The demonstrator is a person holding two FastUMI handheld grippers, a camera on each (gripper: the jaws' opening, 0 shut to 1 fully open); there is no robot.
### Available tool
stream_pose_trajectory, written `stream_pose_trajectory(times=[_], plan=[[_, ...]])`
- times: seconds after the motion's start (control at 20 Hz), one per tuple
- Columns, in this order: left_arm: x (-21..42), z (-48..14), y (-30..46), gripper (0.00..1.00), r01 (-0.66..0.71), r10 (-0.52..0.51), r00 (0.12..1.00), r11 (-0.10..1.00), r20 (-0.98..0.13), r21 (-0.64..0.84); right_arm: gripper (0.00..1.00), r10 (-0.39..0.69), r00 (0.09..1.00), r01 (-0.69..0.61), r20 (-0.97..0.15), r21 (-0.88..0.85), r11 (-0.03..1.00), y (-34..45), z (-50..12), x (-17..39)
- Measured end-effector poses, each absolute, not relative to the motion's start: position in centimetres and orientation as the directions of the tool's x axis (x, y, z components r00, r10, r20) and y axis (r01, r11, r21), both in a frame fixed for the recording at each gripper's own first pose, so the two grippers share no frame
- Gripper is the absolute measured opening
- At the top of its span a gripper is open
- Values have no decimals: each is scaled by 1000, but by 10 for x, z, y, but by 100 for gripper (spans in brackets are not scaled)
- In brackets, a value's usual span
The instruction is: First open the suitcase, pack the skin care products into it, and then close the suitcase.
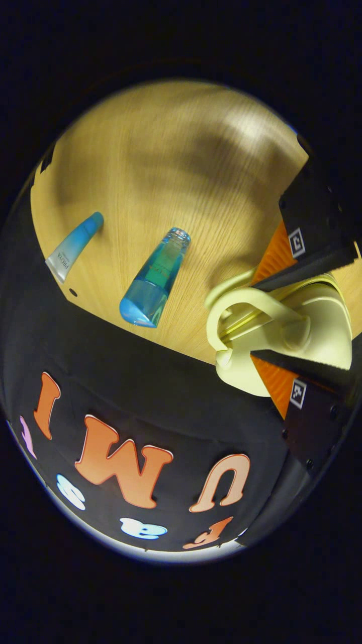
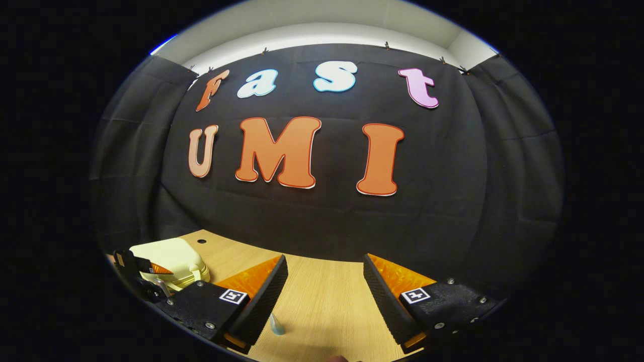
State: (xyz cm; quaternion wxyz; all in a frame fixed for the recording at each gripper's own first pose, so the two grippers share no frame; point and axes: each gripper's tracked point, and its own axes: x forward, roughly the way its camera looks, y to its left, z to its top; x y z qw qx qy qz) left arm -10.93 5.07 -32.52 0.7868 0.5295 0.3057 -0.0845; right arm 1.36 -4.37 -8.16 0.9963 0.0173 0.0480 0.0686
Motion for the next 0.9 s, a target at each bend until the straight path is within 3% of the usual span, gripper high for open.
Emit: stream_pose_trajectory(times=[0.05, 0.25, 0.5, 0.9], plan=[[-110, -330, 52, 62, 477, 189, 791, 405, -582, 780, 95, 134, 986, -131, -95, 40, 991, -43, -82, 13], [-110, -321, 51, 5, 453, 169, 822, 387, -545, 803, 95, 113, 989, -110, -91, 38, 993, -42, -78, 12], [-100, -301, 60, 3, 392, 136, 835, 531, -532, 751, 95, 99, 990, -96, -99, 33, 995, -33, -78, 13], [-80, -201, 115, 3, 211, 141, 881, 736, -451, 644, 95, 113, 989, -113, -100, 8, 994, 1, -69, 20]])
